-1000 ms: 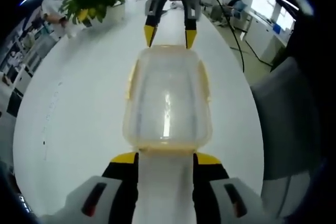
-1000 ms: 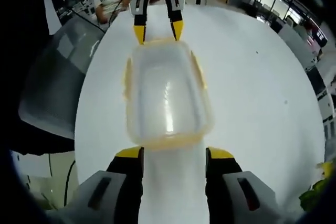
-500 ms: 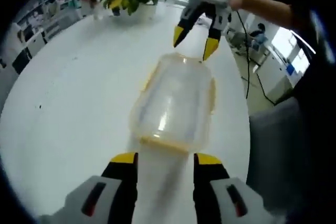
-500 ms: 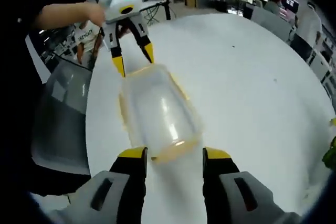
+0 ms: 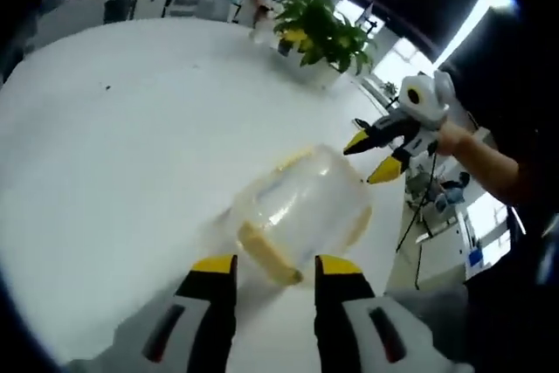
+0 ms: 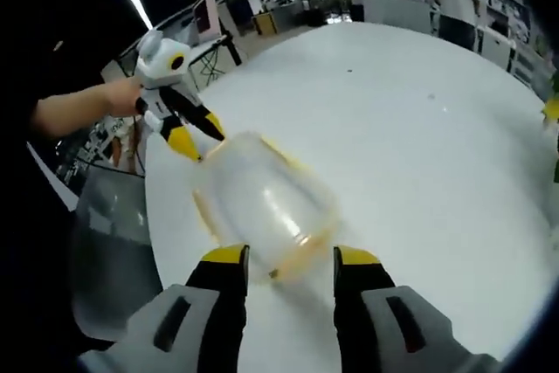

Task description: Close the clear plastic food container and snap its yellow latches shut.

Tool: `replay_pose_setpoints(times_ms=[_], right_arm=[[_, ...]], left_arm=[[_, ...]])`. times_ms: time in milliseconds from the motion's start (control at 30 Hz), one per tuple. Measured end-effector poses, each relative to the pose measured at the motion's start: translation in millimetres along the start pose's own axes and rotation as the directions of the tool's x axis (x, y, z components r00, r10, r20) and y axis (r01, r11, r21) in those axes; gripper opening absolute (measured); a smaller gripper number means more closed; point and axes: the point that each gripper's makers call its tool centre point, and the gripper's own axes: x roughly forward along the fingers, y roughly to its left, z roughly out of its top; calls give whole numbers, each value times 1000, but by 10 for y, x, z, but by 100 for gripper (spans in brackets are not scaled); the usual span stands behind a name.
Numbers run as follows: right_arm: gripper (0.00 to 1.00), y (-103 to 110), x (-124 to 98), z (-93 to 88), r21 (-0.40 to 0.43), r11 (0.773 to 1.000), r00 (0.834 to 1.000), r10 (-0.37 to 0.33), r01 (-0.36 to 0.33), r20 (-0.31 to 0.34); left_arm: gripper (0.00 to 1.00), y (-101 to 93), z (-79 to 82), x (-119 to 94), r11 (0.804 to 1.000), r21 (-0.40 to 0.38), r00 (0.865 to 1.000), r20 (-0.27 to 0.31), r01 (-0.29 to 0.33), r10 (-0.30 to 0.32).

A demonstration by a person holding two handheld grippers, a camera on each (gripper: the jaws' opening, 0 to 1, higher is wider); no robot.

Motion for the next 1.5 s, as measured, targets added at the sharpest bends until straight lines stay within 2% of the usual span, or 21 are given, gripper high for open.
replay_pose_setpoints(times_ms=[167,233,333,400,767,800,833,900,967,1167,1367,1500], right_arm=[[26,-14,23,2,58,998,1000,-12,11,23],[24,-12,35,-25,51,999,1000,-12,12,10],[25,5,88,-102,47,999,1000,-4,5,-23],[24,34,89,-82,68,998,1000,13,-13,-8],[21,33,92,-98,50,997,998,61,-61,4],[21,46,98,-63,36,997,997,74,-75,20],[20,39,82,-73,44,996,997,77,-78,17],[18,50,85,-115,76,993,995,92,-95,42],[18,69,79,-167,88,990,993,110,-113,40],[19,82,64,-218,109,989,994,96,-100,46],[20,68,72,-203,117,989,996,81,-85,41],[21,66,79,-182,110,991,997,79,-81,23]], left_arm=[[24,-5,-36,34,999,-35,999,17,-28,29],[22,-43,-30,52,999,-41,999,33,-24,25],[23,-90,-33,93,998,-51,999,40,-24,26],[22,-66,-32,102,998,-48,998,44,-37,39],[18,-90,-19,105,997,-61,996,66,-57,61],[16,-263,67,139,996,-81,993,114,38,-29],[15,-113,-26,98,996,-78,996,82,-37,44],[15,-94,-25,106,995,-77,994,88,-56,63],[15,-72,-15,115,993,-100,993,96,-56,66],[16,-57,-12,109,991,-118,993,90,-61,72],[17,-49,-16,108,989,-132,994,85,-63,75],[18,-57,-9,103,991,-112,993,87,-70,80]])
